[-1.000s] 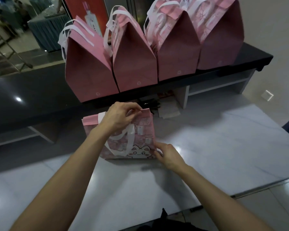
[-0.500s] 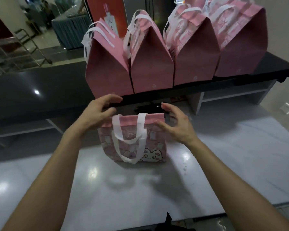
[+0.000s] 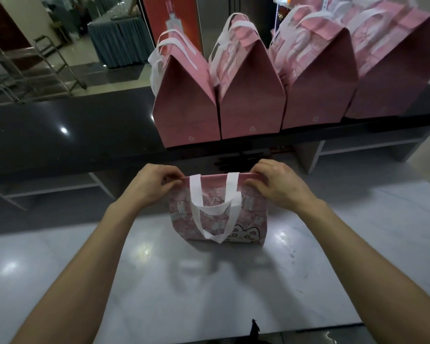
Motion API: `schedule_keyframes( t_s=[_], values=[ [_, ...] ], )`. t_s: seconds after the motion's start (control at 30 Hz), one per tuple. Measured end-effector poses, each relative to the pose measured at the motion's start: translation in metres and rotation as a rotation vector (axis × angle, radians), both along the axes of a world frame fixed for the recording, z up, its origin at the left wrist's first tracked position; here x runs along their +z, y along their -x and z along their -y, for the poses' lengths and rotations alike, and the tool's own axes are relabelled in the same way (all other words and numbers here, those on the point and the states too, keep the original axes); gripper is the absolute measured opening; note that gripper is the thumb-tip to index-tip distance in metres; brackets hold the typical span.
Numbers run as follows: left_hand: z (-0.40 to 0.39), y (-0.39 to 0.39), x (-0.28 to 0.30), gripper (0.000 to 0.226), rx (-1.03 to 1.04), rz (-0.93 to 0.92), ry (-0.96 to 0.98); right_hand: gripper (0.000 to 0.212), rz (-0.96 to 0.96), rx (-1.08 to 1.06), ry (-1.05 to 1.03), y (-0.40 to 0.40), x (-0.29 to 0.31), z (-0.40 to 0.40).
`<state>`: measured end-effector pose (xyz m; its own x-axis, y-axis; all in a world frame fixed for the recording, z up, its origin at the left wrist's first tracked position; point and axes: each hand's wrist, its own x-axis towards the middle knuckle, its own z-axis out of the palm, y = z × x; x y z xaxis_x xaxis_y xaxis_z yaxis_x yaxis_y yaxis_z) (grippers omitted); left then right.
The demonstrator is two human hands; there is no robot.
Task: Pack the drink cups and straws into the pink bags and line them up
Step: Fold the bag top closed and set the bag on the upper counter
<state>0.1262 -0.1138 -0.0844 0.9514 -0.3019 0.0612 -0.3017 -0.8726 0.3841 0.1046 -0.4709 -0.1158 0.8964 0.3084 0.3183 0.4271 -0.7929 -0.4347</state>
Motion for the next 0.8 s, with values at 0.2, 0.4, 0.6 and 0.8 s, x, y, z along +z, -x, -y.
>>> schedule_keyframes(
  t_s=[0.2,0.4,0.6,0.8],
  values=[
    [-0.012,-0.009,0.002,0.028,-0.023,-0.082,-0.016,0.025,-0.014,-0.033,-0.001,0.001,-0.007,0.001],
    [-0.003,-0.016,-0.014,0.039,0.189,0.214,0.000,0.056,-0.148,0.018,-0.239,0.018,-0.016,-0.007],
    [-0.007,0.018,-0.046,0.002,0.366,-0.116,0.369,0.082,-0.618,-0.069,-0.492,0.043,-0.058,-0.001],
    [-0.013,0.078,-0.072,0.063,0.337,-0.292,0.720,0.079,-0.612,0.139,-0.373,0.074,-0.090,-0.016]
  ],
)
